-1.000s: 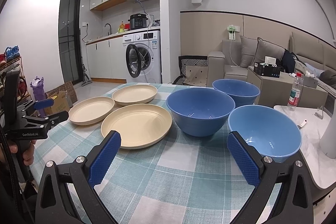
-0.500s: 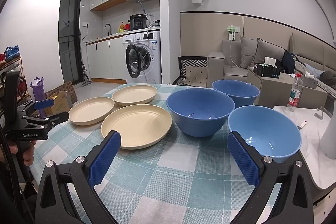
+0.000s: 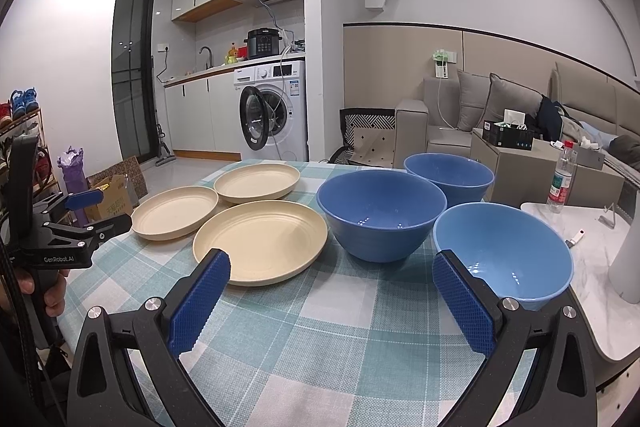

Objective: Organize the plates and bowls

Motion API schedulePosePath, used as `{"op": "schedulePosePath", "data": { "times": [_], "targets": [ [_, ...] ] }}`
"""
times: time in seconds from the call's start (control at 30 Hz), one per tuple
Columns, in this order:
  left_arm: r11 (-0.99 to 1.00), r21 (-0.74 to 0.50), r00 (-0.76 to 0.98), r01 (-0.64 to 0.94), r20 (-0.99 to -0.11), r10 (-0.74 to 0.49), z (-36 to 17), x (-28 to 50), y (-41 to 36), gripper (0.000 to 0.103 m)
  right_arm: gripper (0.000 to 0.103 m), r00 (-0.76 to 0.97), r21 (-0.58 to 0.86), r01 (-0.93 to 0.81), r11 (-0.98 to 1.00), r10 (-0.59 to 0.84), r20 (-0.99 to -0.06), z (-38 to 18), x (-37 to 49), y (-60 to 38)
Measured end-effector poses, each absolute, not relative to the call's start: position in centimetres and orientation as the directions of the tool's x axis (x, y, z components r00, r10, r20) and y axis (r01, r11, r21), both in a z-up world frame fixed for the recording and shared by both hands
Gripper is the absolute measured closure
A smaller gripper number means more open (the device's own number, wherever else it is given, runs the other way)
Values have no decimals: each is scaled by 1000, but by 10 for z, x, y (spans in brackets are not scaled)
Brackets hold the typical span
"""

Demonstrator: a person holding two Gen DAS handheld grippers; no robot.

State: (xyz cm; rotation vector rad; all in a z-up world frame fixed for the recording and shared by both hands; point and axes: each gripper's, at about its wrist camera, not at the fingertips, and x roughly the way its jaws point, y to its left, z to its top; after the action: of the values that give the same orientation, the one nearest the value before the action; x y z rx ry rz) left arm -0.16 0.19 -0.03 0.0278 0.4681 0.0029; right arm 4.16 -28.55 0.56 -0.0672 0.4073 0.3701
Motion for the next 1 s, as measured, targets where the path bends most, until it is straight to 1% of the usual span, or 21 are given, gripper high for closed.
{"op": "schedulePosePath", "data": {
  "times": [1.0],
  "targets": [
    [1000,30,893,4,-450,10,1,-2,0,0,0,852,10,-366,931,339,-399,6,41,-285]
  ]
}}
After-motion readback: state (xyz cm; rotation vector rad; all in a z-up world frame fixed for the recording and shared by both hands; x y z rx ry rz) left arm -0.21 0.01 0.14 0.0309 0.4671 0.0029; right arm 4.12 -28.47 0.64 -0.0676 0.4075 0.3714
